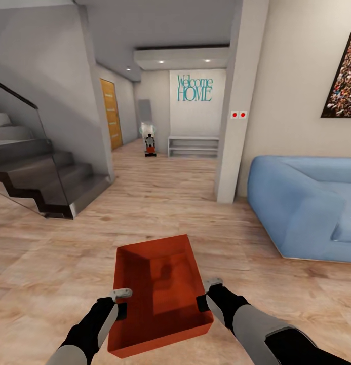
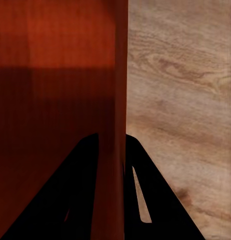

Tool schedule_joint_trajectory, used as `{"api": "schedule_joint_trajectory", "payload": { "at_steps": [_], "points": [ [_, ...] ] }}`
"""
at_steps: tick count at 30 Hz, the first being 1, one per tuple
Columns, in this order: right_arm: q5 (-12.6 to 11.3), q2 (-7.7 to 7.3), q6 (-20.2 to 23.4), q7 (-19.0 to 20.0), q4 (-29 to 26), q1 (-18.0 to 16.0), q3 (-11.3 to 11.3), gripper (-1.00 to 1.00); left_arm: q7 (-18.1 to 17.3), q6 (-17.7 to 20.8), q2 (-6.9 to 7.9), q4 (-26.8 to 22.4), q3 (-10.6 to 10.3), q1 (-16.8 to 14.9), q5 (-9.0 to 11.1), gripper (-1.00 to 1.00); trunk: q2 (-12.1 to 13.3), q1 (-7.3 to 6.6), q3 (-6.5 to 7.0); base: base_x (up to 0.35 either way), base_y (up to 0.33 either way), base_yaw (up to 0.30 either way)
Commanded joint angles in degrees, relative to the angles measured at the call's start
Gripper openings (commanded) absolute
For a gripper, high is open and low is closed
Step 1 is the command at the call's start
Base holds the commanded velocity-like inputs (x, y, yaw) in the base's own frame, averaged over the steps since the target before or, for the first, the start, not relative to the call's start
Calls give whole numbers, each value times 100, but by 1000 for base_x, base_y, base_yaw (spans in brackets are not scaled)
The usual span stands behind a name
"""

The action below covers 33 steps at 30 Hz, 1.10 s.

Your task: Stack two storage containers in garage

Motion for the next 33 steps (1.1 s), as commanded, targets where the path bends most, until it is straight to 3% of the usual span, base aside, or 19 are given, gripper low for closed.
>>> {"api": "schedule_joint_trajectory", "payload": {
  "at_steps": [1,33],
  "points": [
    [97,0,42,0,-21,-10,-2,-100,52,-6,38,2,-66,3,255,-100,-2,2,-6,341,76,0],
    [105,0,42,0,-28,-10,-2,-100,52,-6,38,3,-69,3,255,-100,-2,2,-6,341,77,0]
  ]
}}
